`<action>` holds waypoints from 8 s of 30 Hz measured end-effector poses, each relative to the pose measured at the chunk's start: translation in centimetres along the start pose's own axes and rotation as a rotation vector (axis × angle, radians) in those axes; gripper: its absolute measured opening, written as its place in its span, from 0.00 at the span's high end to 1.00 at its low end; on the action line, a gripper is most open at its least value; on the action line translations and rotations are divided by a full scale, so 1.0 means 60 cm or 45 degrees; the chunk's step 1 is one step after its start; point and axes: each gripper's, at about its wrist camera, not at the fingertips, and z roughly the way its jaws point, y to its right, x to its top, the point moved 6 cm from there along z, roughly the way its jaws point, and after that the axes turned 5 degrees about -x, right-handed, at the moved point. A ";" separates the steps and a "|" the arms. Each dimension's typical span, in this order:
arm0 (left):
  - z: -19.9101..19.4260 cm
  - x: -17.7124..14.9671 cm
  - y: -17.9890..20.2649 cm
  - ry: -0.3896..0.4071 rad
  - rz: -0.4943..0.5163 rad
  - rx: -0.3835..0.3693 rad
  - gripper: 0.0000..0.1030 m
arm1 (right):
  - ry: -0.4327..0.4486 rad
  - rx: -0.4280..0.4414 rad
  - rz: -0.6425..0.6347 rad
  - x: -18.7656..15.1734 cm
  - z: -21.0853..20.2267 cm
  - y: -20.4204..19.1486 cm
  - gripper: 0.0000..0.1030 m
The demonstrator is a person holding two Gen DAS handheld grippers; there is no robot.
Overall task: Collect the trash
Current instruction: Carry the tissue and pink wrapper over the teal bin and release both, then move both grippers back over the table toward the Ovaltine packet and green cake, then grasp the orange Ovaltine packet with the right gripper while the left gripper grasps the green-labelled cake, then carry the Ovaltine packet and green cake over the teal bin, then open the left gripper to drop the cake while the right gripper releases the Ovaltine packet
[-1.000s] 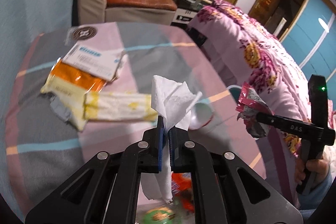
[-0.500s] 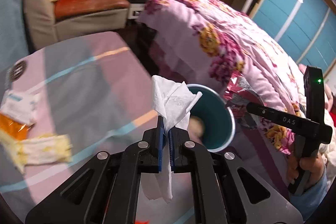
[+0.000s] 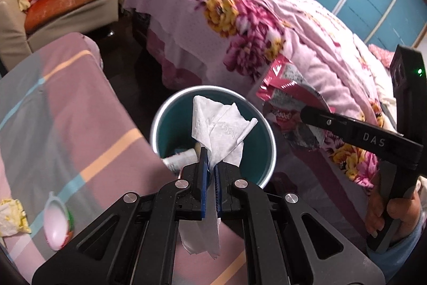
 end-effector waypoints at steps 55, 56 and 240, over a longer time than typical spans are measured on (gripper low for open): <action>-0.065 -0.058 -0.132 0.042 -0.206 0.097 0.08 | -0.142 -0.078 -0.055 -0.027 0.043 -0.076 0.26; -0.071 -0.061 -0.135 0.047 -0.210 0.098 0.07 | -0.141 -0.077 -0.059 -0.029 0.040 -0.080 0.26; 0.031 0.009 -0.058 -0.059 0.019 0.095 0.09 | -0.119 0.005 0.021 0.020 0.044 -0.012 0.63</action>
